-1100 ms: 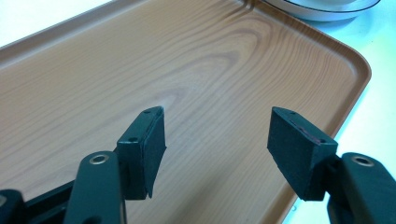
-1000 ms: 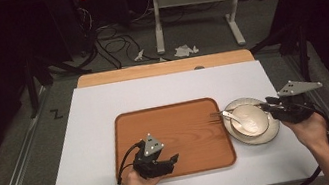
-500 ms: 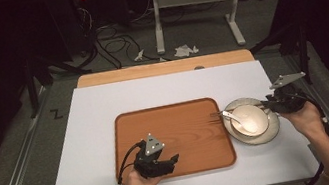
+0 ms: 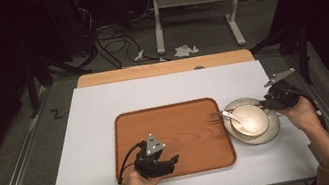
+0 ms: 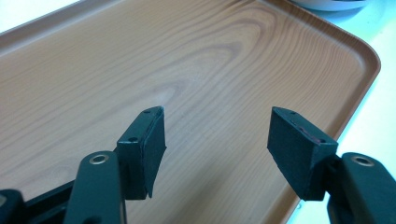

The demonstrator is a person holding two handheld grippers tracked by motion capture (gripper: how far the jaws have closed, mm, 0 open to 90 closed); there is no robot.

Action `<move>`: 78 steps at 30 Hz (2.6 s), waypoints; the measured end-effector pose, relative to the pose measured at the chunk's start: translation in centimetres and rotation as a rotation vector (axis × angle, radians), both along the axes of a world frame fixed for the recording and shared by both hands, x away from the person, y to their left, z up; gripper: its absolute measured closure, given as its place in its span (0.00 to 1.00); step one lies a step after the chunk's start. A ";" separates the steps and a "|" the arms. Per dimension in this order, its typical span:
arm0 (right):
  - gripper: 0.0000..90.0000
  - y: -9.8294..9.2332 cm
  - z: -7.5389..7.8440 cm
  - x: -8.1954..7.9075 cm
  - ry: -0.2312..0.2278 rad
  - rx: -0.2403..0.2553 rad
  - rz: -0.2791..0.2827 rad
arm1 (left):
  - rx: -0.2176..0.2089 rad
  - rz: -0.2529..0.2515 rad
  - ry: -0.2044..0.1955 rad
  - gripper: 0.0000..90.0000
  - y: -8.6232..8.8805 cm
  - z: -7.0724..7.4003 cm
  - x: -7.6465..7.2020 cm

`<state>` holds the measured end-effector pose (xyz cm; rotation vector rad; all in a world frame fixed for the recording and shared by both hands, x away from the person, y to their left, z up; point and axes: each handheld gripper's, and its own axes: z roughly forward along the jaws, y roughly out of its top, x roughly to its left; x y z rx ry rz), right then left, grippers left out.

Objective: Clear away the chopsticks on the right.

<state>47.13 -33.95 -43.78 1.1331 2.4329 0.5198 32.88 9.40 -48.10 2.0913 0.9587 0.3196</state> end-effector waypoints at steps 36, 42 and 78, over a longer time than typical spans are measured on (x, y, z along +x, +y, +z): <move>0.75 0.1 -0.7 2.2 0.133 0.022 0.051 | 0.018 -0.004 0.008 0.41 -0.2 -0.3 0.0; 0.77 0.1 -0.7 2.1 0.144 0.024 0.058 | 0.018 -0.004 0.008 0.41 -0.2 -0.4 0.0; 0.93 0.9 -1.3 2.2 0.021 -0.132 0.137 | 0.024 -0.001 0.011 0.41 -0.4 -0.6 0.1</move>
